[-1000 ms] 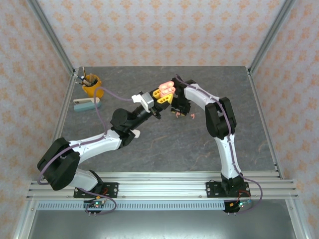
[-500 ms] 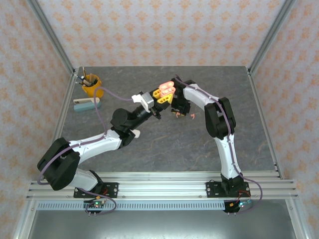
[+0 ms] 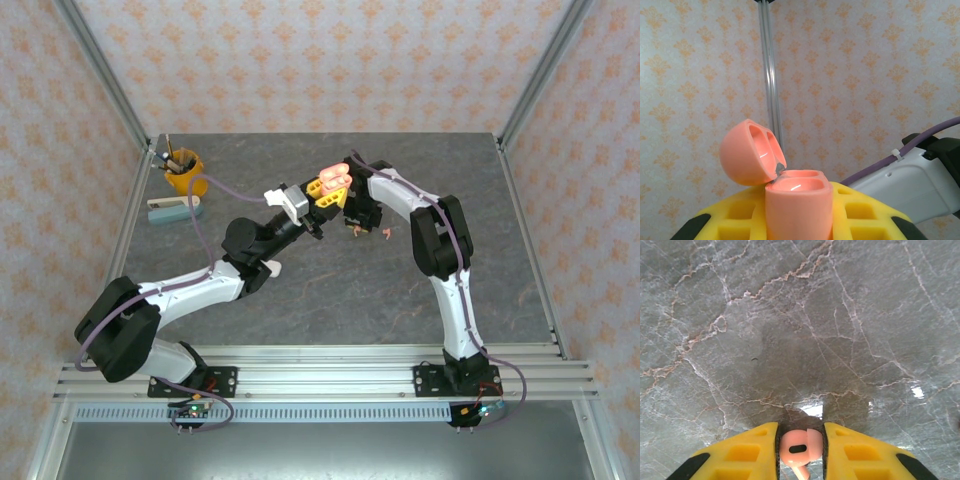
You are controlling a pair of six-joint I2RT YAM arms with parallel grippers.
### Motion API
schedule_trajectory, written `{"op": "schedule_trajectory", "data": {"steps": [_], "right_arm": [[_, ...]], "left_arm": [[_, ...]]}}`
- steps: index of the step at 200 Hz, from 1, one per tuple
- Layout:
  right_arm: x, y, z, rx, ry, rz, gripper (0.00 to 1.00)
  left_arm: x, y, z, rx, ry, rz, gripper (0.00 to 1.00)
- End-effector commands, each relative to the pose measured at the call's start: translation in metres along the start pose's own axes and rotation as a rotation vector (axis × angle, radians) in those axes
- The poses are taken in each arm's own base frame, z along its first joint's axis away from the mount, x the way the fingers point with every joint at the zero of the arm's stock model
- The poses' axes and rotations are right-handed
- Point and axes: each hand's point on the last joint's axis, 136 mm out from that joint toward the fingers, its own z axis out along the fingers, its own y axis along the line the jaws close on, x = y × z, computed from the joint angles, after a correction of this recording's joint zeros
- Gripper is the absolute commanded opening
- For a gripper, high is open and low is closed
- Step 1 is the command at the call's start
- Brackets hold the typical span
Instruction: Insert the wireless bluetooth earbuds into the charging case
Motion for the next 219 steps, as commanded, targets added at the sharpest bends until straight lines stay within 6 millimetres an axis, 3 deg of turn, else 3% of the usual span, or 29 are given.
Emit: {"op": "schedule_trajectory", "data": {"steps": [1, 66, 109, 153, 219], "right_arm": [[0.004, 0.001, -0.014, -0.009, -0.023, 0.008, 0.26], [-0.002, -0.005, -0.047, -0.054, -0.154, 0.035, 0.25], [-0.007, -0.011, -0.08, -0.089, -0.256, 0.052, 0.25], [-0.012, -0.017, -0.135, -0.172, -0.395, 0.073, 0.25], [-0.009, -0.033, -0.25, -0.337, -0.64, 0.072, 0.26]], "left_arm": [[-0.02, 0.001, 0.006, 0.013, -0.046, 0.005, 0.0], [-0.021, 0.001, 0.006, 0.013, -0.037, 0.006, 0.0], [-0.022, 0.001, 0.007, 0.012, -0.031, 0.009, 0.0], [-0.022, 0.002, 0.006, 0.006, -0.024, 0.019, 0.0], [-0.015, 0.004, 0.004, -0.006, 0.004, 0.022, 0.0]]}}
